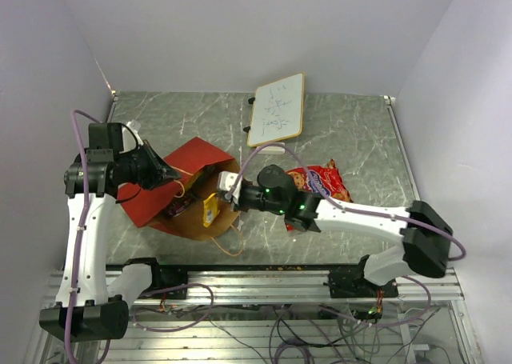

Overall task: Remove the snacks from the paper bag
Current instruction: Take out the snack from the paper bag, then place the snack at the center of the board.

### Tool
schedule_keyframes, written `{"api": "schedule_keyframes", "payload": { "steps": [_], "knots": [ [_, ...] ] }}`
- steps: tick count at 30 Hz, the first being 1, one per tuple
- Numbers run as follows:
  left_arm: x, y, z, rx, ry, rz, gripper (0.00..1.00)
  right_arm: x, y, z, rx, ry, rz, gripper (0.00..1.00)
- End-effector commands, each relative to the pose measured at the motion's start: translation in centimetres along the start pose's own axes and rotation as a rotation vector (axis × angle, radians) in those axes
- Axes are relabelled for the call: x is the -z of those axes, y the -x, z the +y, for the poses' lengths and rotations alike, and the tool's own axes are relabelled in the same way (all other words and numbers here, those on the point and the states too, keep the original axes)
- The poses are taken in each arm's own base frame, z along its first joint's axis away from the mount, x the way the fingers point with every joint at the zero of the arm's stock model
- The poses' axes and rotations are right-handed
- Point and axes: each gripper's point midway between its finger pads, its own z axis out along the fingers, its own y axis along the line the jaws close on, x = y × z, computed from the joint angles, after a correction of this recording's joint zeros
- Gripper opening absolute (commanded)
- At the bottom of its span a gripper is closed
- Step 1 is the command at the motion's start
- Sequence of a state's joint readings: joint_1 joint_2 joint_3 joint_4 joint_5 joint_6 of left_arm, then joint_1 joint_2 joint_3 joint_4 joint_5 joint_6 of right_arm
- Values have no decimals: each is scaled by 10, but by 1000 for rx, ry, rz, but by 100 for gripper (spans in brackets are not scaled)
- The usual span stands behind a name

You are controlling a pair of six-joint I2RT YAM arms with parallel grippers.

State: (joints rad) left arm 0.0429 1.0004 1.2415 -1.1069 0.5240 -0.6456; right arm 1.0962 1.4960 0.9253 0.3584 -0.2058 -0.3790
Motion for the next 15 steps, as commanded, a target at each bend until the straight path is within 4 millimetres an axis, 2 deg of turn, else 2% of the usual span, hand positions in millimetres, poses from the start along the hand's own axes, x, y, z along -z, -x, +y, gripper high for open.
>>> {"api": "schedule_keyframes", "payload": {
  "steps": [1,6,9,11,15],
  "knots": [
    [-7,10,0,15,-11,-46,7,39,24,-2,-49,-8,18,0],
    [-18,9,7,57,1,-31,7,83,50,-20,-92,-96,42,0],
    [-18,12,9,54,20,-41,7,113,70,-35,-202,-192,47,0],
    [-16,18,8,49,28,-63,7,131,67,-47,-294,-293,81,0],
    [-15,26,8,41,47,-92,7,166,51,-82,-431,-593,146,0]
  ]
}}
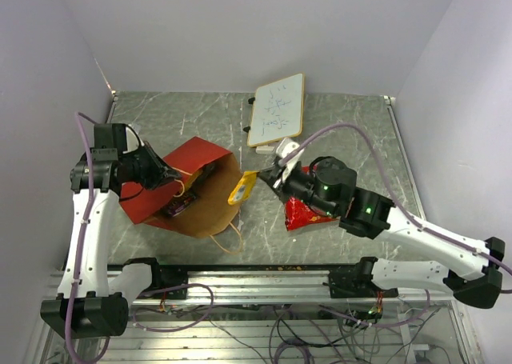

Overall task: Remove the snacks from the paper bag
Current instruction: Place the snack at the center of the board.

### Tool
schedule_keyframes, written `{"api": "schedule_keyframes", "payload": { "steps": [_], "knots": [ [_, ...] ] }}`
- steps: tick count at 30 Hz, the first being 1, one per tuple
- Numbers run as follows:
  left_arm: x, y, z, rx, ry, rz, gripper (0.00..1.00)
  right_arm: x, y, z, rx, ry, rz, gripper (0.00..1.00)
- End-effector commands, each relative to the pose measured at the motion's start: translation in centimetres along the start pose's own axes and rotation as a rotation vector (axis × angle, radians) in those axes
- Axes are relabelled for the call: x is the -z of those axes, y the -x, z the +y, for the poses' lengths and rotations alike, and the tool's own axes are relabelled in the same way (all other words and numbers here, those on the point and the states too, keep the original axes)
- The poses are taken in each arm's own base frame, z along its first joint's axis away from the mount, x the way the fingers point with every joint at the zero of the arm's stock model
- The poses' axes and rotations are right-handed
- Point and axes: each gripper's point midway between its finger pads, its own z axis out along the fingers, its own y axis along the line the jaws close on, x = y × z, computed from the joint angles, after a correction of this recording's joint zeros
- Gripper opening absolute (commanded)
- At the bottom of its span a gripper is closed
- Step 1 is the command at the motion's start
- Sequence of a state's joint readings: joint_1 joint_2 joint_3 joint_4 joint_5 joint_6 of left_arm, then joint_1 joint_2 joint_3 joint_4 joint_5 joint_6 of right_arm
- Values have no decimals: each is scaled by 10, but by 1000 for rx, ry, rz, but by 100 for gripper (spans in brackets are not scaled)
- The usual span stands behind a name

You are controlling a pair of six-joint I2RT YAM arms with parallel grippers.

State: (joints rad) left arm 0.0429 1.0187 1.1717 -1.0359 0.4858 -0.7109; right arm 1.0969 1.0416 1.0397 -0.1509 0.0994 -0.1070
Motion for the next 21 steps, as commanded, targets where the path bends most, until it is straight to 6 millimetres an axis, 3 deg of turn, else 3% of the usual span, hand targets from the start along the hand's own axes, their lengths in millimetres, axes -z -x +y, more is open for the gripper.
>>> {"api": "schedule_keyframes", "payload": {
  "steps": [1,5,9,16,21],
  "knots": [
    [5,20,-8,-34,7,-86,7,27,-18,-55,-164,-364,106,0],
    [8,24,-7,-42,22,-106,7,57,-21,-104,-221,-687,107,0],
    [9,23,-7,-46,25,-108,7,69,-39,-138,-266,-830,132,0],
    [11,25,-12,-64,10,-102,7,89,-103,-215,-355,-1023,266,0],
    [8,23,-13,-74,5,-74,7,124,-151,-263,-376,-1220,389,0]
  ]
}}
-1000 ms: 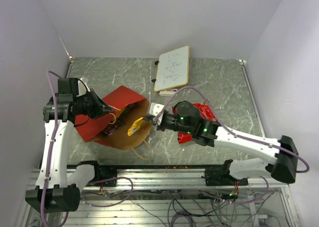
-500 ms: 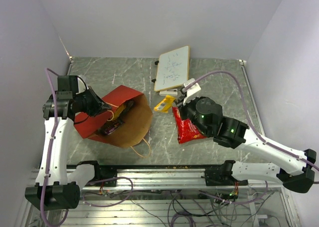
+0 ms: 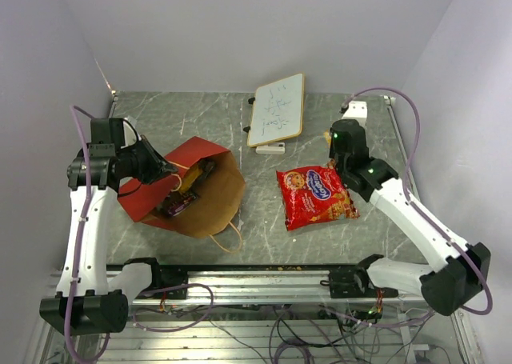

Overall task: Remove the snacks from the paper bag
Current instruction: Place the snack at the center of the board.

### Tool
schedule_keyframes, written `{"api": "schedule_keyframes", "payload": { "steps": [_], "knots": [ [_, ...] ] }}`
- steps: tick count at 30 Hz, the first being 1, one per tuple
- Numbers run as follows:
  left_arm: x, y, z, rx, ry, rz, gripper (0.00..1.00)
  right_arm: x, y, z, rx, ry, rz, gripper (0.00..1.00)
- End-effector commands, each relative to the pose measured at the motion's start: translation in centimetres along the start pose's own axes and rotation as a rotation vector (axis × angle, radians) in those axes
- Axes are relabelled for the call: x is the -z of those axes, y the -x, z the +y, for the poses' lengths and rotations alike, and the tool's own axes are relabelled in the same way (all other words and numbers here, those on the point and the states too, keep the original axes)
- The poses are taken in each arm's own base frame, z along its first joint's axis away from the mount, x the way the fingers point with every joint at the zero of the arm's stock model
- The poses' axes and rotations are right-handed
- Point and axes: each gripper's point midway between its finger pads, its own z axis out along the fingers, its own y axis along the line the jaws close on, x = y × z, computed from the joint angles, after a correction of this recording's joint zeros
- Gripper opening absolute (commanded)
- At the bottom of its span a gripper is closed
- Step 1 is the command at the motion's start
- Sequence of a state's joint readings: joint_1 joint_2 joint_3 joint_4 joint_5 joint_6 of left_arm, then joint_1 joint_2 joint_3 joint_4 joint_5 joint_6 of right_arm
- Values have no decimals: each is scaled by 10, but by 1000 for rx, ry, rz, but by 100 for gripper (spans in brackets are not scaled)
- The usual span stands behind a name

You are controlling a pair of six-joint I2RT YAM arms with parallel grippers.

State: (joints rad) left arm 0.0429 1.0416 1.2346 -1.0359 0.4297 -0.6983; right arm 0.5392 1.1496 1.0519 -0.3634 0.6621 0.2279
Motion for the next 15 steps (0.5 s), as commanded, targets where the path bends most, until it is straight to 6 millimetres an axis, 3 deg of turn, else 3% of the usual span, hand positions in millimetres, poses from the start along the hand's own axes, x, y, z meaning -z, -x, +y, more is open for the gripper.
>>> {"api": "schedule_keyframes", "payload": {
  "steps": [1,10,15],
  "knots": [
    [2,5,-7,-45,-18,-6,7,-31,-22,-45,-26,-152,60,0],
    [5,-2,-5,-70,-10,43,7,-82,-77,-135,-7,-380,141,0],
    [7,-3,-7,-80,-17,47,7,-91,-81,-170,178,-503,129,0]
  ]
}}
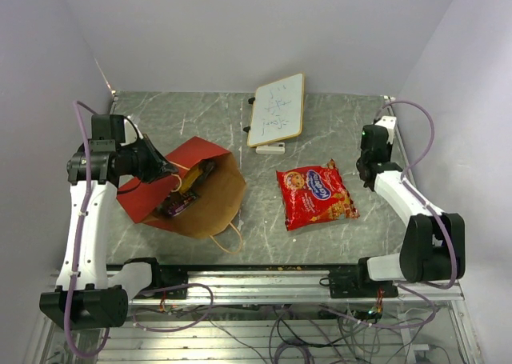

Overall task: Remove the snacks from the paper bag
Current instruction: Place the snack at the center of the board.

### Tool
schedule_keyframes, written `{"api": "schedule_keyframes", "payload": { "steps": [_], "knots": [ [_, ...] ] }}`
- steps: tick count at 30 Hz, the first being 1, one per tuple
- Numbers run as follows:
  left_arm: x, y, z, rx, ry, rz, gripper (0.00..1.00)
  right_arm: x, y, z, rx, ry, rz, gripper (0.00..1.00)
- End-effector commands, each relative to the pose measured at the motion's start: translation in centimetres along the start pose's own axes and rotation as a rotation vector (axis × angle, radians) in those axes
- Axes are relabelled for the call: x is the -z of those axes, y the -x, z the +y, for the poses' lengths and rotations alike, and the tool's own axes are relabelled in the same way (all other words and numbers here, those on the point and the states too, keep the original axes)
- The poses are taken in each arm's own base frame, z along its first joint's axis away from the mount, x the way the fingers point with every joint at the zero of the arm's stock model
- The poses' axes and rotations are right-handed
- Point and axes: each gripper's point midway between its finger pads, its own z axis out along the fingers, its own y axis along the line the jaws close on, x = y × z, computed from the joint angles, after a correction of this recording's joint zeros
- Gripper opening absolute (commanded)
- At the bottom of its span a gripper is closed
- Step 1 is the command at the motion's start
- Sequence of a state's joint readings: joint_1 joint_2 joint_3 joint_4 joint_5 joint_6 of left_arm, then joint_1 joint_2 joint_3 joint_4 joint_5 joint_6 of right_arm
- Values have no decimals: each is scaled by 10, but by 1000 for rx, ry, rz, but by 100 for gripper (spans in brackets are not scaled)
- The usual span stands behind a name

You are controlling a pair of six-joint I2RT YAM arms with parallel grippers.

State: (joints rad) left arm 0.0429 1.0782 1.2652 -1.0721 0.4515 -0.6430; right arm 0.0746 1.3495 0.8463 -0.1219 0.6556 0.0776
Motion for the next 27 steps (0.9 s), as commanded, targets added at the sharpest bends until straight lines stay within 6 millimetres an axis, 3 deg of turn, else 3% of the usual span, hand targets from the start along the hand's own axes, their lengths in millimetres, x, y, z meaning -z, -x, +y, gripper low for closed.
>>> {"api": "schedule_keyframes", "payload": {
  "steps": [1,4,7,12,21,24,27],
  "knots": [
    [9,-2,-7,-45,-22,6,7,-13,23,-20,121,-110,-127,0],
    [9,-4,-8,-48,-31,9,7,-24,6,-6,176,-67,-99,0],
    [8,-6,-7,-41,-34,8,7,-31,-21,32,162,84,-6,0],
    [9,-7,-9,-31,-51,4,7,-23,-57,59,140,187,101,0],
    [10,-24,-7,35,-80,23,7,-15,-73,86,110,311,140,5],
    [13,-29,-5,48,-68,28,7,-19,-68,90,107,313,139,7],
    [15,-33,-3,66,-71,13,7,-20,-58,91,101,302,150,19]
  ]
}}
